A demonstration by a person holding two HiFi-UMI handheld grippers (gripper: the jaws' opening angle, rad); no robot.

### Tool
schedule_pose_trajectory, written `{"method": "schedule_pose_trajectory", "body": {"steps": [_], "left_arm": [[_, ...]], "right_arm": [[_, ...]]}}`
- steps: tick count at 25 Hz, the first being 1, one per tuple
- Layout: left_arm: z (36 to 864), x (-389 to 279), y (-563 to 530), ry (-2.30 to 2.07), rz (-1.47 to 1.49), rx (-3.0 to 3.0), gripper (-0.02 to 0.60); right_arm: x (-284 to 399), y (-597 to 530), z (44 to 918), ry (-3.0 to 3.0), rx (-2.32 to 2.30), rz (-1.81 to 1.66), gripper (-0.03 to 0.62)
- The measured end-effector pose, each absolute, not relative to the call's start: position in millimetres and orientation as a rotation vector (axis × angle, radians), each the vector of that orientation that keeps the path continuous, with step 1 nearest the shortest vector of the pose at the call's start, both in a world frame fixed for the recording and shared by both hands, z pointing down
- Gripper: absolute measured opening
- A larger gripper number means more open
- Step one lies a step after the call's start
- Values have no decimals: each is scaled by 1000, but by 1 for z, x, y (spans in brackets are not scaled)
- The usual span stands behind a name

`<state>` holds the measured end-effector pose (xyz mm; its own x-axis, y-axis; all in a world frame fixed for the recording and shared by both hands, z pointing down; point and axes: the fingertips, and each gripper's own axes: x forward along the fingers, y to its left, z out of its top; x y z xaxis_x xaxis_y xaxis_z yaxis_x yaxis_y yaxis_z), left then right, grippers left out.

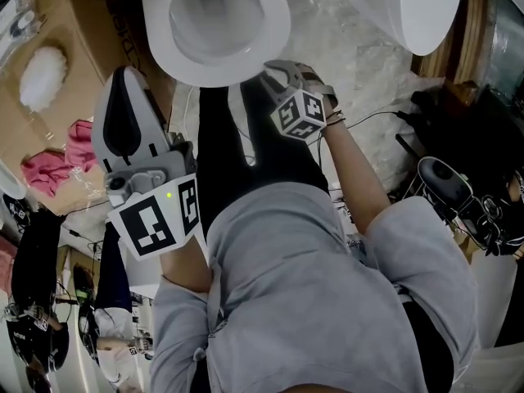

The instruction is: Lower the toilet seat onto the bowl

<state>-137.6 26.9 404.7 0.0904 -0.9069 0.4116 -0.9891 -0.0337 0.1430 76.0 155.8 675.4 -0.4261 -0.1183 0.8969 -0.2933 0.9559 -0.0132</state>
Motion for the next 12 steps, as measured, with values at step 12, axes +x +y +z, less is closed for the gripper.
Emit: {"method": "schedule_pose_trajectory", "body": {"steps": [12], "left_arm": [[414, -140, 27, -1858, 310, 1976, 2]], "right_arm": [[82, 172, 715, -1942, 280, 253, 87]]}}
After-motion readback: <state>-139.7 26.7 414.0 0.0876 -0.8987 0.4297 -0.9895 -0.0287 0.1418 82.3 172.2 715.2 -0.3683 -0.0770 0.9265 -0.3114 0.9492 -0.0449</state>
